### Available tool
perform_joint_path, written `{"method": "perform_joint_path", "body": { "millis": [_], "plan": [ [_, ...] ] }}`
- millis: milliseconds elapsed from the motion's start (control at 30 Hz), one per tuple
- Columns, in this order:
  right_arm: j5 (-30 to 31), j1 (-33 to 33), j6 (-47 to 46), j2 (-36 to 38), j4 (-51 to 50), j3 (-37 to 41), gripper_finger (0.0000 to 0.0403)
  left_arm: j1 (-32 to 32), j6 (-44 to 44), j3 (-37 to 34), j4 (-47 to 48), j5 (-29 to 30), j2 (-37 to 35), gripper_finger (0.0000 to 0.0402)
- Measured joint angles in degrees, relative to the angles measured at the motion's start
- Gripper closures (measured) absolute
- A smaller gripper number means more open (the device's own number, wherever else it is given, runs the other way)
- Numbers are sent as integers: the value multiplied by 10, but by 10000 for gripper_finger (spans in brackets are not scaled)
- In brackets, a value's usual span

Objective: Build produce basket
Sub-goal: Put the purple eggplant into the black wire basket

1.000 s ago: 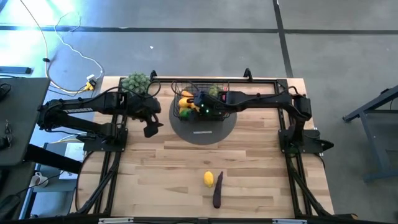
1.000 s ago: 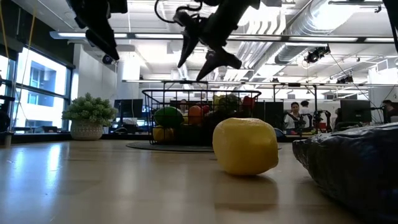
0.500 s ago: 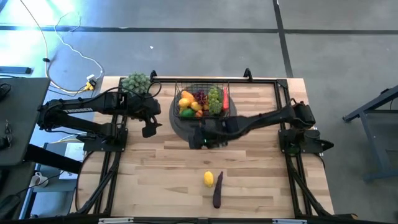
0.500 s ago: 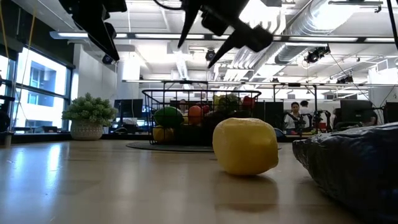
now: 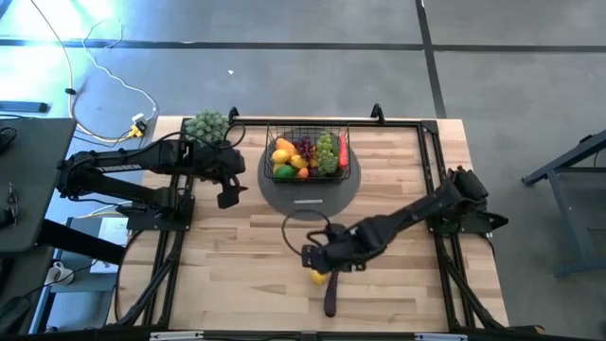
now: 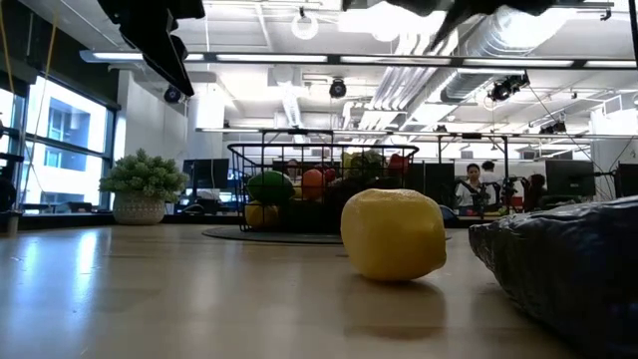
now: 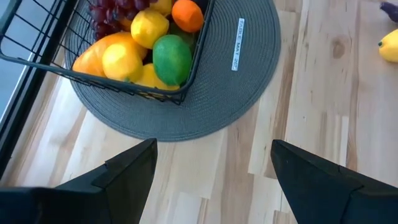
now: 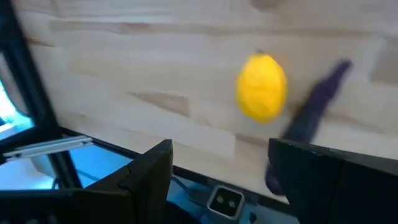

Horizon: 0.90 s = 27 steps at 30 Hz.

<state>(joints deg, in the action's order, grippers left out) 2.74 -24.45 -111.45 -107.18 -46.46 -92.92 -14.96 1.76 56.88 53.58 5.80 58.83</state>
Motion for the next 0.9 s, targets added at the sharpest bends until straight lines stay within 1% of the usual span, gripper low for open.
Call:
{"method": "perform_joint_path", "body": {
  "millis": [133, 267, 433, 767, 900],
  "plan": [
    [-9, -28, -46, -8, -18, 0, 158, 0, 4, 0, -13, 12, 0, 97],
    [-23, -49, -70, -25, -18, 0, 158, 0, 10, 0, -12, 30, 0, 97],
    [-50, -62, -81, -53, -18, 0, 158, 0, 20, 0, -12, 38, 0, 97],
    [-59, -68, -81, -105, -11, 0, 158, 0, 26, 0, -11, 38, 0, 97],
    [-65, -71, -81, -128, 10, 0, 158, 0, 27, 0, -11, 38, 0, 97]
  ]
}}
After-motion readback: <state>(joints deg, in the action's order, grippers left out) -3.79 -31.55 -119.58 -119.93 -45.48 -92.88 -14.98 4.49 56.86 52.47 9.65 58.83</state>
